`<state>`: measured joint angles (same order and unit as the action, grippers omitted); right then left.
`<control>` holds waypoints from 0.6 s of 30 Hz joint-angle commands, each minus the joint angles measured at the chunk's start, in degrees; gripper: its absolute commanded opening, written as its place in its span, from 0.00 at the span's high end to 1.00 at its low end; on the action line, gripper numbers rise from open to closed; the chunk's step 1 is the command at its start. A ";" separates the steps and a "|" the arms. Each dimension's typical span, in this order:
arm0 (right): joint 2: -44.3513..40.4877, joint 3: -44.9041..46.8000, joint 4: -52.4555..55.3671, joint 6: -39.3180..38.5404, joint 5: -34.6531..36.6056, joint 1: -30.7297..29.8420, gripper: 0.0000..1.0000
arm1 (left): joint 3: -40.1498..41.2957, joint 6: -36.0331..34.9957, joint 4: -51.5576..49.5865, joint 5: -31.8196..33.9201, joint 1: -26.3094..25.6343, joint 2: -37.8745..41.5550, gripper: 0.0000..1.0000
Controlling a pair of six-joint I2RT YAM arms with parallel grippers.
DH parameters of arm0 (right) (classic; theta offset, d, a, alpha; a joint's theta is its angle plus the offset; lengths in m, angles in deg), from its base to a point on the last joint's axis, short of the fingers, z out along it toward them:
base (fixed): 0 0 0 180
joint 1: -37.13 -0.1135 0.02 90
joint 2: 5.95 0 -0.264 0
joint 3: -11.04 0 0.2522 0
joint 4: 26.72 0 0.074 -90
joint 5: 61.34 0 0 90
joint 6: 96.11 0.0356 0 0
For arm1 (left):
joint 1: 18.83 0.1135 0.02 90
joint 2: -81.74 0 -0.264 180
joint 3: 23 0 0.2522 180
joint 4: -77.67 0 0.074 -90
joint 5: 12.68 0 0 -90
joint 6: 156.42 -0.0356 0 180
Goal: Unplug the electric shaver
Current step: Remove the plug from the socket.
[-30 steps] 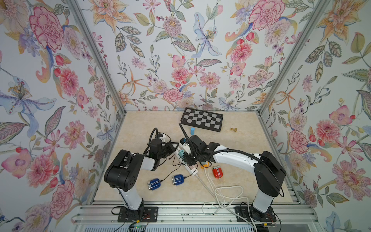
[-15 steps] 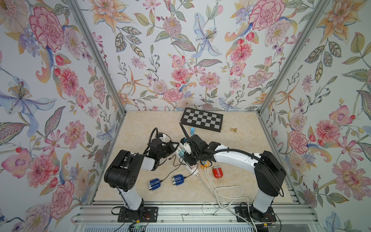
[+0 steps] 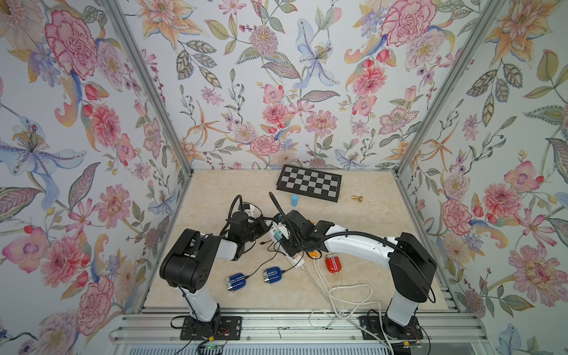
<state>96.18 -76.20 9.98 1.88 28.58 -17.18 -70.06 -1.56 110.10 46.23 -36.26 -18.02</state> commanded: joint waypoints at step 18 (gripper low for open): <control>-4.64 -1.83 -3.86 -5.44 12.10 -0.68 1.00 | -0.99 -6.46 -3.83 2.86 -0.06 -2.04 1.00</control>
<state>96.07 -76.22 10.35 -0.13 34.20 -19.10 -70.70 -2.13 110.00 46.16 -36.48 -18.40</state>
